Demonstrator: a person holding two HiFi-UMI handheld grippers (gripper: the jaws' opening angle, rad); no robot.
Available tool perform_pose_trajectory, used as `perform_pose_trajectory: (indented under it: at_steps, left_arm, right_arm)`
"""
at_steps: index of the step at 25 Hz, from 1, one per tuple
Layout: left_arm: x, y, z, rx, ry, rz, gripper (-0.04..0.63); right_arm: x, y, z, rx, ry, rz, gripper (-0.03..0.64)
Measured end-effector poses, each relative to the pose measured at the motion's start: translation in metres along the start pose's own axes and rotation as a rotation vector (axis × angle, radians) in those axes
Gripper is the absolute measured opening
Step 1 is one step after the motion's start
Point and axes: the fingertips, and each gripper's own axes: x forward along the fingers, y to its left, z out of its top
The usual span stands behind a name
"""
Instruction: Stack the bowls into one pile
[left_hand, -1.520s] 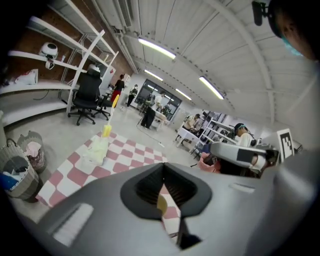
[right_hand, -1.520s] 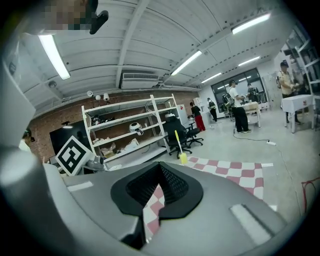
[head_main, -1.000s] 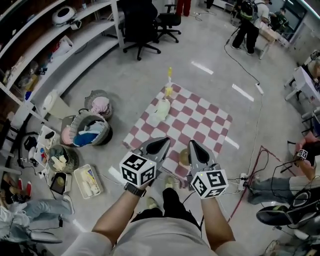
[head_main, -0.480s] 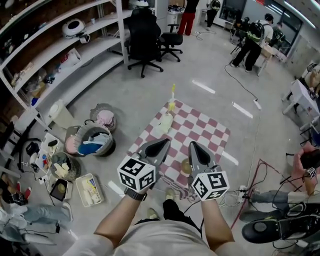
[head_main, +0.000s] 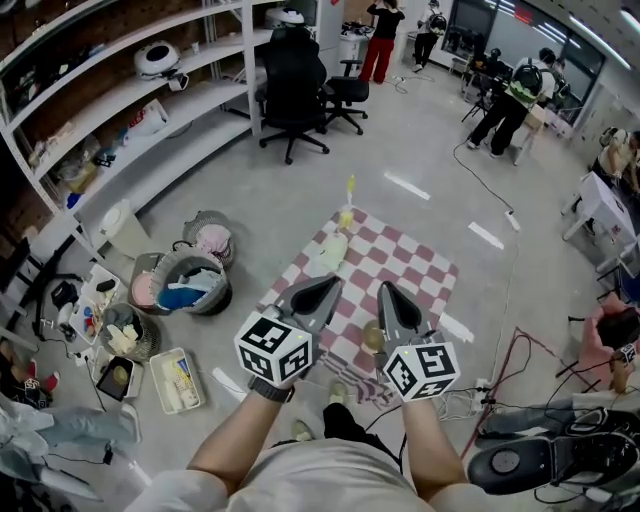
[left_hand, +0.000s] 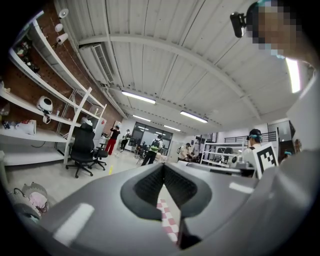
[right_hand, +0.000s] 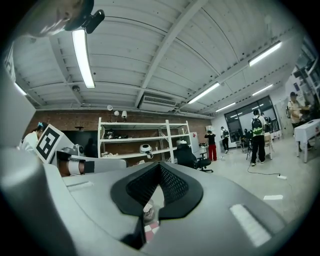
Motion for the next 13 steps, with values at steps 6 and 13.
perform_pose_trajectory:
  at_steps: [6, 13]
  left_arm:
    - [-0.007, -0.002, 0.002, 0.003, -0.011, 0.003, 0.006]
    - [-0.011, 0.001, 0.000, 0.012, -0.010, 0.003, 0.006]
  right_arm:
    - [-0.003, 0.008, 0.000, -0.005, -0.001, 0.006, 0.009]
    - [-0.002, 0.014, -0.003, -0.007, -0.008, 0.011, 0.009]
